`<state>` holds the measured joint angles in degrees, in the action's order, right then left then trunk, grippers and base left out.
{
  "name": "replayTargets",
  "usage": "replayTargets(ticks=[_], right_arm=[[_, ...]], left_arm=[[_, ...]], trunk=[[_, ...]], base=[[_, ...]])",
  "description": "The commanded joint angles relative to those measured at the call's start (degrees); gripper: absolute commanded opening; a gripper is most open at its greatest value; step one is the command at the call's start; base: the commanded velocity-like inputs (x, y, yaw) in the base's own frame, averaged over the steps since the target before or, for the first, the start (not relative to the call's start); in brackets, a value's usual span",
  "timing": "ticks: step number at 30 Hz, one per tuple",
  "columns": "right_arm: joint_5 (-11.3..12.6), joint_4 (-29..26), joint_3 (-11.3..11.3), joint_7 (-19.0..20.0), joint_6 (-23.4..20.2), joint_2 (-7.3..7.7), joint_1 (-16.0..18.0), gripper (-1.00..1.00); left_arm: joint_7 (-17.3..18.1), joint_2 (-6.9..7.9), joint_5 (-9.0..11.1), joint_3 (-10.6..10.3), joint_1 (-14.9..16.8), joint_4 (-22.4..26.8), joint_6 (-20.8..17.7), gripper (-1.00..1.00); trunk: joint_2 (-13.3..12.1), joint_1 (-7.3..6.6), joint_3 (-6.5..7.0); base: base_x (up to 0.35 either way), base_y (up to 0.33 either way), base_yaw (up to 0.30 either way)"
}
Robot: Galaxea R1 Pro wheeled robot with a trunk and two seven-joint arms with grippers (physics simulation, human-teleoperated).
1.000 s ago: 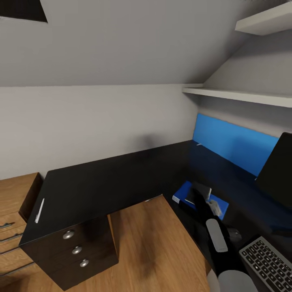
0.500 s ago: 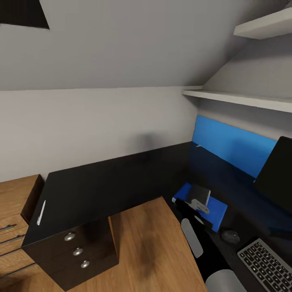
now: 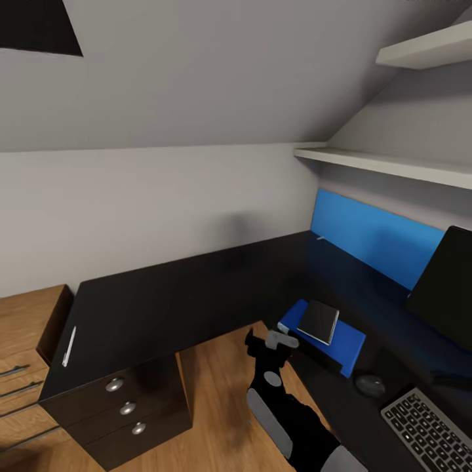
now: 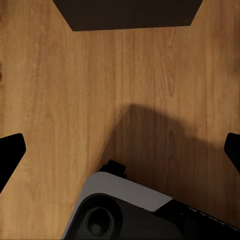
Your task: In the bedroom, organize the workspace by keeping the computer under the desk, ensuring the monitor is on the desk, placing the keyboard on the desk next to the monitor, placing the mouse on the desk next to the keyboard, moving the folder from the swivel chair onto the desk next to the mouse, stacking the notebook on top of the folder with the pen on top of the notebook, and positioning the swivel chair next to the desk.
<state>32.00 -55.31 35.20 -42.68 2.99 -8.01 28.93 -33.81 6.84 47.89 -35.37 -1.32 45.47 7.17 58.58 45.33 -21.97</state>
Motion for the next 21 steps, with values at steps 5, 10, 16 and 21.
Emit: replayTargets(ticks=[5,10,16,21], right_arm=[[0.87,5.29,7.87,-1.21,3.92,0.08,0.06,1.0],[1.13,16.48,13.01,3.28,5.73,-0.06,-2.52,1.0],[1.24,29.78,16.54,15.25,9.02,-0.02,-4.15,1.0],[1.31,37.14,17.19,19.53,14.05,-0.42,-4.93,1.0]], left_arm=[[-0.35,-0.03,0.49,-0.31,0.04,0.07,0.39,1.0],[-0.38,-0.06,0.46,-0.33,0.04,0.03,0.39,1.0],[-0.38,-0.04,0.46,-0.39,0.05,-0.12,0.39,1.0],[-0.38,-0.05,-1.15,-0.51,0.02,-0.38,0.54,1.0]], trunk=[[-1.98,-1.1,0.85],[-3.98,-2.2,1.75],[-5.99,-3.29,2.65],[-5.99,-3.29,2.65]], base=[[0.0,0.0,0.0],[0.0,0.0,0.0],[0.0,0.0,0.0],[0.0,0.0,0.0]])
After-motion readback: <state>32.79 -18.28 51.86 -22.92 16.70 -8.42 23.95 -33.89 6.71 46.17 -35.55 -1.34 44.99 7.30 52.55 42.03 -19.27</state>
